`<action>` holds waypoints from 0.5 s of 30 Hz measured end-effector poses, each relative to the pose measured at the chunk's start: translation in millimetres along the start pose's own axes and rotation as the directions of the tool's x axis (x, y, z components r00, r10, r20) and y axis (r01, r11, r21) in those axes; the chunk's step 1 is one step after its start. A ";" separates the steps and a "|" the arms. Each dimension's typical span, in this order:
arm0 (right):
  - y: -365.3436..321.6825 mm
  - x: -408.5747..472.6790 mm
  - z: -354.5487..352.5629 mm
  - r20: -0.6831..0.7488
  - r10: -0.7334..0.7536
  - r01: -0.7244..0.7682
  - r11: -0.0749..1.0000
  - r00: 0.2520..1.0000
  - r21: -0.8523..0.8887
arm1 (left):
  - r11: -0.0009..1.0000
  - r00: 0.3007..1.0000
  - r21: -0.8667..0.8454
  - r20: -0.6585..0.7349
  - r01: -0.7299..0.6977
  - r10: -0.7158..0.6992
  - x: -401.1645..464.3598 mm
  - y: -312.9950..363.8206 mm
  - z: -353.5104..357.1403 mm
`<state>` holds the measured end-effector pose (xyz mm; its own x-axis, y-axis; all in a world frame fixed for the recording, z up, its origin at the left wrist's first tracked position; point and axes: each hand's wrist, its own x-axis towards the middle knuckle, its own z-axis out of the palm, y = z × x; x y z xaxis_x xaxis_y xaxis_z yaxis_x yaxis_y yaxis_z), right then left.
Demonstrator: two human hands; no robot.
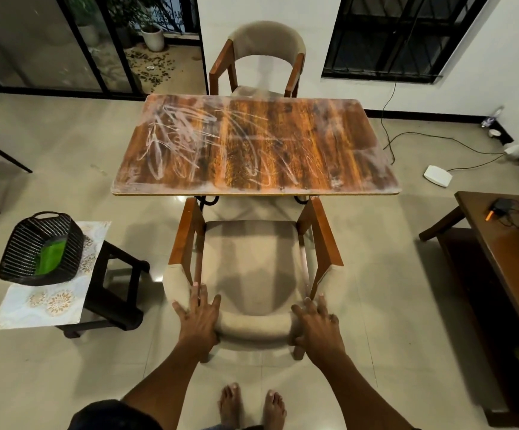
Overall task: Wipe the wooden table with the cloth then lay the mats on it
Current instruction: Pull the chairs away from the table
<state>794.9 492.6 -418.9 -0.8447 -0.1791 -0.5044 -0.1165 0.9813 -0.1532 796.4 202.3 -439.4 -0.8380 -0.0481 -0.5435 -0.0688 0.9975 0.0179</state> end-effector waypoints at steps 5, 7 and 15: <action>-5.1 6.9 -1.2 -0.003 0.006 -0.006 1.000 1.000 -0.023 | 1.000 1.000 0.010 0.014 -0.016 0.016 3.8 -7.8 -9.3; -7.1 8.2 -1.5 -0.002 0.009 -0.010 1.000 1.000 -0.024 | 1.000 0.999 0.008 0.027 -0.020 0.020 3.0 -8.2 -11.6; -12.2 10.1 -11.1 -0.011 0.038 -0.039 0.998 0.999 -0.049 | 0.999 0.999 0.022 0.040 -0.033 0.033 6.4 -7.5 -17.9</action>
<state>781.9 479.6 -412.7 -0.8541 -0.1408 -0.5006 -0.1096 0.9898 -0.0914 781.9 193.6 -427.9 -0.8172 -0.0134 -0.5761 -0.0287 0.9994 0.0173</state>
